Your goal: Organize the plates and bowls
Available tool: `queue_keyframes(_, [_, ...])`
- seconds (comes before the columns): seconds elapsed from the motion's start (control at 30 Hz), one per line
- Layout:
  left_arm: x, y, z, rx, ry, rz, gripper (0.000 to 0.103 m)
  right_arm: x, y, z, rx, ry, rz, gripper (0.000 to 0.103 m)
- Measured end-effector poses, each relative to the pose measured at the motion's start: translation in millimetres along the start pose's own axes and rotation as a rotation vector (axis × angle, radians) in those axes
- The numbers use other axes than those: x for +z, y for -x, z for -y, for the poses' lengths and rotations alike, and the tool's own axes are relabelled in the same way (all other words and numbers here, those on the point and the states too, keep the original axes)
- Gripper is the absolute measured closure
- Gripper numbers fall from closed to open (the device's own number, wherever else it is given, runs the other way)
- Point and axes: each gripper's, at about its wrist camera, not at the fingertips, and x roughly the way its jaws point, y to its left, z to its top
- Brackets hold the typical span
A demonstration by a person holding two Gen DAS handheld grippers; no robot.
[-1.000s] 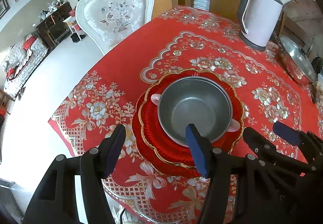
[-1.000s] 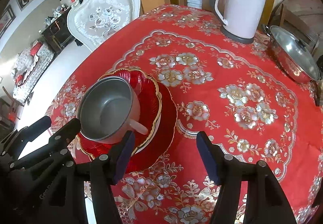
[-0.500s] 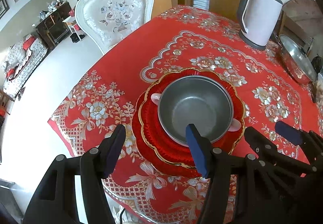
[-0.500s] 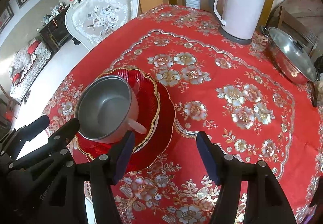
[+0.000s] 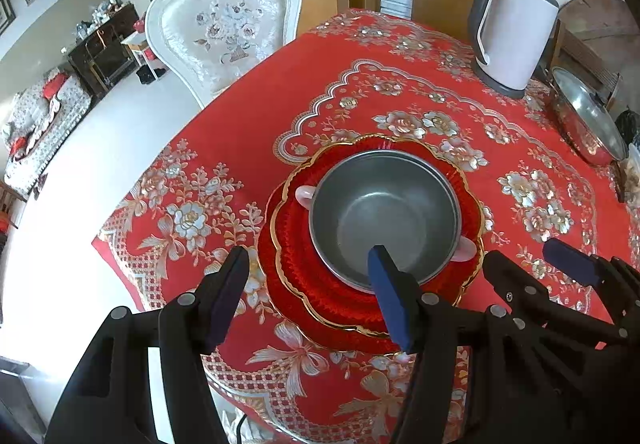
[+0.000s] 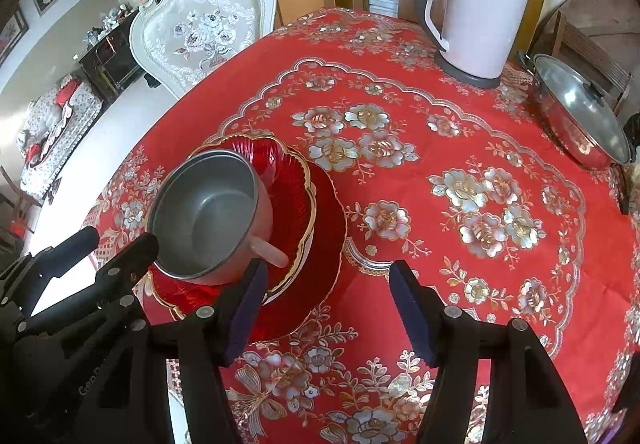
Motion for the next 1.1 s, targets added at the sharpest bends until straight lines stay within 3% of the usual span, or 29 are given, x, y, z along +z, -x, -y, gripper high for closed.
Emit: queue_keyframes(1.1, [0.8, -6.2, 2.1, -0.014, -0.003, -0.010, 0.042, 0.8, -6.6, 4.9, 0.010, 0.006, -0.015, 0.038])
